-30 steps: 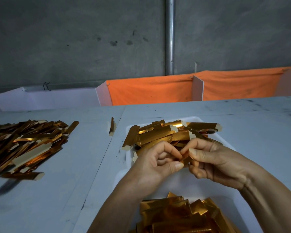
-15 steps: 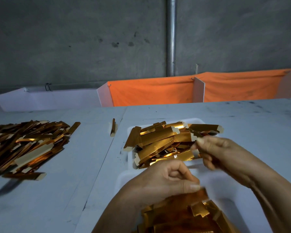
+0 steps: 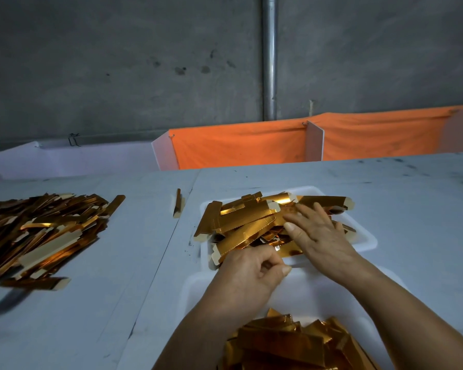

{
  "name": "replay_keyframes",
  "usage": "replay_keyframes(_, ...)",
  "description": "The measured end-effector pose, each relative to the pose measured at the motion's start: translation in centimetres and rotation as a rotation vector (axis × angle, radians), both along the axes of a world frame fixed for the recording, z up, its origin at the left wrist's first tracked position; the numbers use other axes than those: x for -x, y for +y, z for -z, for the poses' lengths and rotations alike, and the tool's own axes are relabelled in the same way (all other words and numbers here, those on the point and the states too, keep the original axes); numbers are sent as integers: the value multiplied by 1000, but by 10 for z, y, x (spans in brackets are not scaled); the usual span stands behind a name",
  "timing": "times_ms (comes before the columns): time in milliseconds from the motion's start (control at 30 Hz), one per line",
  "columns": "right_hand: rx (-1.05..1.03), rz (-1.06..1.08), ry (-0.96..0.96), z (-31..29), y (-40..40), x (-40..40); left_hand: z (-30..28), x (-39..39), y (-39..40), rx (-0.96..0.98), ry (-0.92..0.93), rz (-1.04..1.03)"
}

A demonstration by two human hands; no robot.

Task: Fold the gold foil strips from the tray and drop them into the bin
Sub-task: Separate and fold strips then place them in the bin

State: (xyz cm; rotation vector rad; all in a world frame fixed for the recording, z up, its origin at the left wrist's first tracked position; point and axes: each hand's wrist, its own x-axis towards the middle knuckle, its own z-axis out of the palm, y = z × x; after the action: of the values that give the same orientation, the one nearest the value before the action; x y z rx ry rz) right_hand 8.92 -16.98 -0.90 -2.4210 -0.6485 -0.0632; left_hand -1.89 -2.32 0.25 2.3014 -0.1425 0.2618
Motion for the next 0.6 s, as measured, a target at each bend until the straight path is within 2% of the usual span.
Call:
replay_keyframes(133, 50, -85, -67, 6, 7, 6, -1, 0, 0, 2, -12, -20)
replay_keyframes(233, 19, -69, -78, 5, 8, 10, -1, 0, -1, 14, -18, -38)
replay_keyframes(367, 80, -82, -136, 3, 11, 13, -2, 0, 0, 7, -25, -64)
replay_keyframes(600, 118, -119, -122, 7, 25, 19, -1, -2, 4, -25, -69, -238)
